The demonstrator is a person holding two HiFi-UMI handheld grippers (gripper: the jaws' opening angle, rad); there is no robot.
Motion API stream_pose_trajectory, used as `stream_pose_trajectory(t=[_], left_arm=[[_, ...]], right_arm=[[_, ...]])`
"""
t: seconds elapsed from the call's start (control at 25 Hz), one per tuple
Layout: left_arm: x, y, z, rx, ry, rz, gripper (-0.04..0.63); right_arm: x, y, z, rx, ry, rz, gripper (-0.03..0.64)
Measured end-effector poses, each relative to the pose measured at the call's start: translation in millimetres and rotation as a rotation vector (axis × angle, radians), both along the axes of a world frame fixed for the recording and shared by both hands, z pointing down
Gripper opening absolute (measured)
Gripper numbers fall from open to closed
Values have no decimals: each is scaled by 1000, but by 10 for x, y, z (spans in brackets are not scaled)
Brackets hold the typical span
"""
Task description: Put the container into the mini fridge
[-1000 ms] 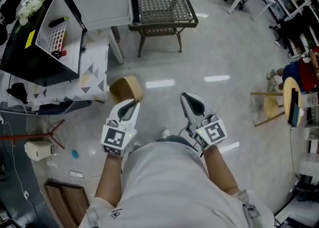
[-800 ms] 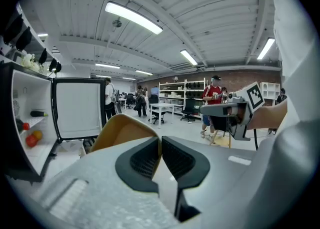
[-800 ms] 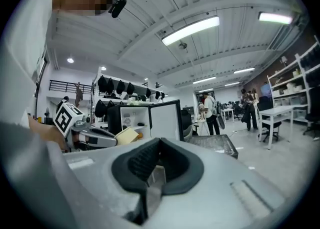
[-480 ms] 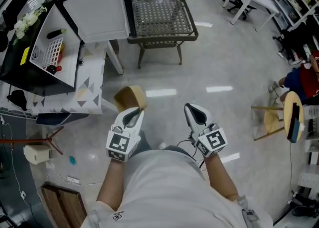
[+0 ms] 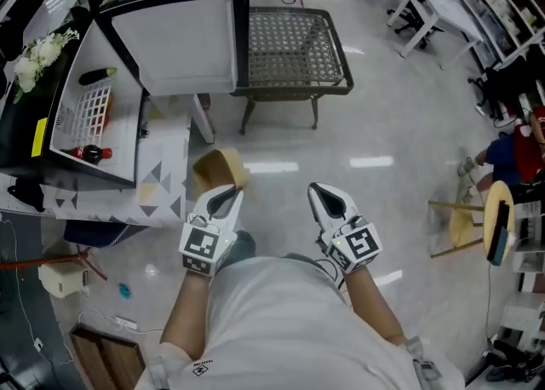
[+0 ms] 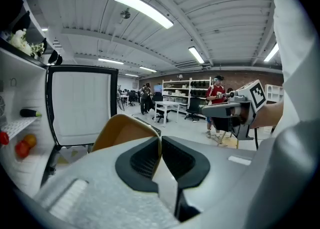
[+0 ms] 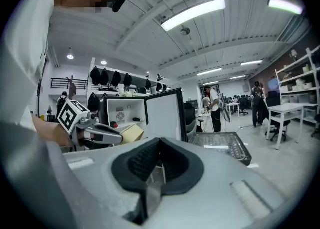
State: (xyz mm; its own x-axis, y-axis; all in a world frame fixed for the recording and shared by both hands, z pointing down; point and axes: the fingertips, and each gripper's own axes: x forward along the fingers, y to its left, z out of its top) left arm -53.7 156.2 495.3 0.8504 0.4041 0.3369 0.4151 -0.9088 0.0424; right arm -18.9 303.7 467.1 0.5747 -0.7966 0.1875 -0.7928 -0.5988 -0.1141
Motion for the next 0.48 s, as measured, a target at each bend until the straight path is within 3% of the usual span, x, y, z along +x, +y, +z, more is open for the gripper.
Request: stream_pose_trajectory(t=[0.2, 0.48], left_arm=[[439, -506, -3, -1, 8, -2, 29], [763, -1191, 47, -4, 3, -25, 31]], right_arm=[[407, -542, -41, -14, 9, -18, 3], [844, -1365, -85, -26, 29, -75, 3]])
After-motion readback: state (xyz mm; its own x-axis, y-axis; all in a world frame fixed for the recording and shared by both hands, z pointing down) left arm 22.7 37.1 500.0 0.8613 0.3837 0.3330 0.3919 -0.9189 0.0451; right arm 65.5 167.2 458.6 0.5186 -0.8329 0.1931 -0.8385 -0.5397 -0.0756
